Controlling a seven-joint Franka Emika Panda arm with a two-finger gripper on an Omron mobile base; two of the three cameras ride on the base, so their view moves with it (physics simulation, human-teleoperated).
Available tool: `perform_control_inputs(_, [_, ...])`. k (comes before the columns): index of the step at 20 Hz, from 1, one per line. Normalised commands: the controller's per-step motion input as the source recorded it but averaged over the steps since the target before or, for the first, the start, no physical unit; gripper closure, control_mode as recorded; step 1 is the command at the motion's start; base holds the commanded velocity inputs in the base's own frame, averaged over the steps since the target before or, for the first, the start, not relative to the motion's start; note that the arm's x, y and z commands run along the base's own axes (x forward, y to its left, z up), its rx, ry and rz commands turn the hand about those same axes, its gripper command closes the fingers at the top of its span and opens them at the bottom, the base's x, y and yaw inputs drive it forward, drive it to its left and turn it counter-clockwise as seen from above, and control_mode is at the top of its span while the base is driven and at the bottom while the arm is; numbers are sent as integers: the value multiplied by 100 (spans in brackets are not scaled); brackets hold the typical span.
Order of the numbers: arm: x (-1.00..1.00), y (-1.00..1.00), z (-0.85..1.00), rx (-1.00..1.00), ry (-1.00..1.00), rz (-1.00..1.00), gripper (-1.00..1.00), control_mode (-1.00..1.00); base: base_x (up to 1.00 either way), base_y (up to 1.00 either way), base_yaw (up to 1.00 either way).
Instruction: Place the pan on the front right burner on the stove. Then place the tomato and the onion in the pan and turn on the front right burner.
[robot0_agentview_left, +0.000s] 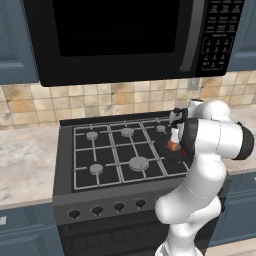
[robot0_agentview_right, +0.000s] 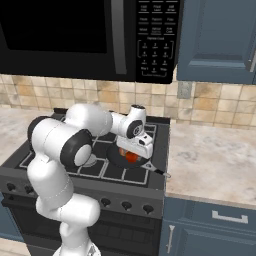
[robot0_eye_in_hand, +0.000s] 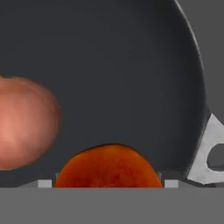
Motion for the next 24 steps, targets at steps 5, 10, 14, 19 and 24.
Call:
perform_control_inputs(5, [20,0,-24,2,8,0,100,-100,0,0,0])
perform_control_inputs(10, [0,0,-3,2,5,0,100,-100,0,0,0])
perform_control_inputs(14, [0,3,0,1,5,0,-100,-100,0,0,0])
perform_control_inputs(19, [-14,0,1,1,0,0,-100,-100,0,0,0])
perform_control_inputs(24, [-33,0,20,1,0,0,-100,-100,0,0,0])
